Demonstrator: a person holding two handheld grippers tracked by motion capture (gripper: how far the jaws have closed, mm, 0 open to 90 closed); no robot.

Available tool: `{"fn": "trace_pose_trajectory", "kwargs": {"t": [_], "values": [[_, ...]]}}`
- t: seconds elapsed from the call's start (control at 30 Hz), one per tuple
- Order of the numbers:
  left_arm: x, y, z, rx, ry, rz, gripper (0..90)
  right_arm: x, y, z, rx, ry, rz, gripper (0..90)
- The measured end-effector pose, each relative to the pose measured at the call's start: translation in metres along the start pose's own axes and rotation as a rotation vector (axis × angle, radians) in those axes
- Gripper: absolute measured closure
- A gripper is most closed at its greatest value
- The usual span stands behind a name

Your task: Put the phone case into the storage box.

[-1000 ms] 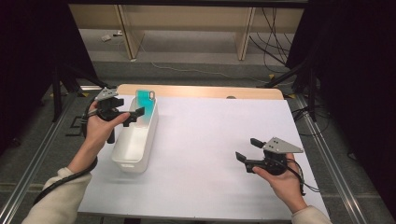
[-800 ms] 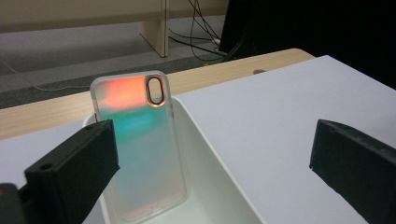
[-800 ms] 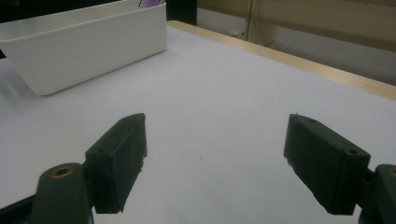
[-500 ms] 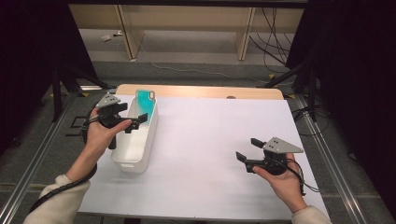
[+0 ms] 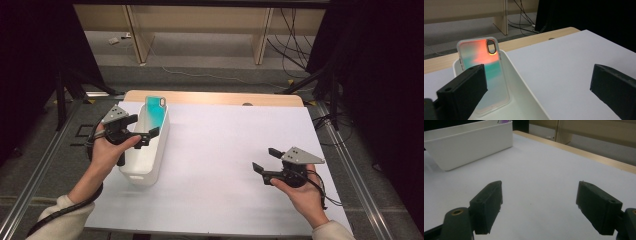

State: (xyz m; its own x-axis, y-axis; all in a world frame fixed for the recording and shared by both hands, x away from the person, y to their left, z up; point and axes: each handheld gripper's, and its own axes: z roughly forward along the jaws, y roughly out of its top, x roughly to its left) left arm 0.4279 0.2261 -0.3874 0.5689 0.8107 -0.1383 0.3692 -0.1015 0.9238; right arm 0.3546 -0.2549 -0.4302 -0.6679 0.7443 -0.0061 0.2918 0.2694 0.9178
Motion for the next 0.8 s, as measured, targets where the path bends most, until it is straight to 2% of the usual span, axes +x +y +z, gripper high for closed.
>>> {"fn": "trace_pose_trajectory", "kwargs": {"t": [0.2,0.27,0.47,0.5,0.57,0.8], "values": [[-0.006,-0.004,-0.001,-0.008,-0.010,-0.003,0.1,0.000,0.000,0.000,-0.004,-0.001,0.001,22.3],[-0.008,-0.005,-0.002,-0.009,-0.014,-0.002,0.1,0.001,0.000,-0.001,0.004,0.008,0.016,22.3],[-0.014,-0.010,-0.007,-0.016,-0.022,0.008,0.1,0.001,0.001,-0.001,0.009,0.007,0.014,22.3],[-0.015,-0.011,-0.008,-0.016,-0.026,0.007,0.1,-0.001,0.001,-0.001,-0.002,0.000,-0.002,22.3],[-0.017,-0.012,-0.011,-0.017,-0.028,0.013,0.1,0.000,0.001,-0.001,0.010,0.007,0.014,22.3],[-0.023,-0.018,-0.016,-0.023,-0.034,0.021,0.1,0.001,0.000,0.000,-0.008,0.001,0.010,22.3]]}}
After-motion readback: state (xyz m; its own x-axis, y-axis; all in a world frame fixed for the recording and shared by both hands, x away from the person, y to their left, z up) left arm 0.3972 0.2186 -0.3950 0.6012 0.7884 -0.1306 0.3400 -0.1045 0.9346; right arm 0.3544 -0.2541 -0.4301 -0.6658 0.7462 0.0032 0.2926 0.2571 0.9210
